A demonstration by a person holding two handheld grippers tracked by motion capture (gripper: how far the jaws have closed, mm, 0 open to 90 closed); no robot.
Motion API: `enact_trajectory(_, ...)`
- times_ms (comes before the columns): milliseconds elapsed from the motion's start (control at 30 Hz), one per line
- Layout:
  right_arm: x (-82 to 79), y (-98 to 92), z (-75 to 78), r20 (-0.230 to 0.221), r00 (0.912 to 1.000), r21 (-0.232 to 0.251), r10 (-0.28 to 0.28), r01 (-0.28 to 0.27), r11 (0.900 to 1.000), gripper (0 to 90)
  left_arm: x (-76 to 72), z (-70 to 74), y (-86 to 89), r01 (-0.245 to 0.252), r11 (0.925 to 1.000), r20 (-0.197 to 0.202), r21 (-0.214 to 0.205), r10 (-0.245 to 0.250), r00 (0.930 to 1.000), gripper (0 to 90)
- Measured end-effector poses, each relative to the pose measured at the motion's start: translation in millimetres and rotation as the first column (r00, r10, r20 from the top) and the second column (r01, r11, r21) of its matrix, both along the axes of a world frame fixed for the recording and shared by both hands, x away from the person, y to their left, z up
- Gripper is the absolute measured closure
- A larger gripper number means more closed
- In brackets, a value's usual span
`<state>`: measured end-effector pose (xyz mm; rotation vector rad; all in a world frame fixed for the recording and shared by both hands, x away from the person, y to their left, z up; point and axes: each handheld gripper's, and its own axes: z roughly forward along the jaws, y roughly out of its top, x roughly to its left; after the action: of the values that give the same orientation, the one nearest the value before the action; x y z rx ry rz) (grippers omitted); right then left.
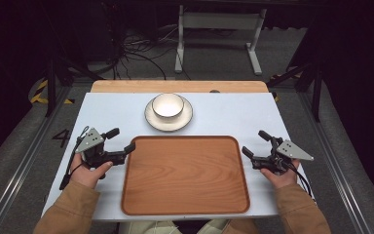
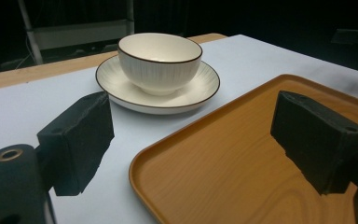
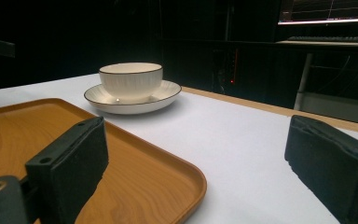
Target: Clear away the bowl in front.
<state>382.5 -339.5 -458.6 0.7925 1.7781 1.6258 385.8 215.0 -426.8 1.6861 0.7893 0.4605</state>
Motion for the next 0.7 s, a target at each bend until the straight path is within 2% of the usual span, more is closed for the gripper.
enact_trajectory(200, 0.3, 0.3, 0.1, -0.002, 1.0, -0.003, -0.001, 0.001, 1.0, 6.6, 9.2, 9.8, -6.5, 0.017, 0.9998, 0.009, 0.007, -0.017, 0.9998, 13.9)
enact_trajectory(567, 0.9, -0.1, 0.3, -0.008, 1.0, 0.003, 0.0, 0.0, 1.0, 6.6, 36.5, 23.9, -17.6, 0.047, 0.9988, -0.013, -0.013, -0.047, 0.9988, 13.8)
enact_trajectory(700, 1.2, -0.5, 0.2, -0.01, 0.9999, 0.005, -0.004, 0.004, 1.0, 6.0, 44.0, 28.4, -22.7, 0.059, 0.9982, -0.016, -0.008, -0.059, 0.9981, 13.8)
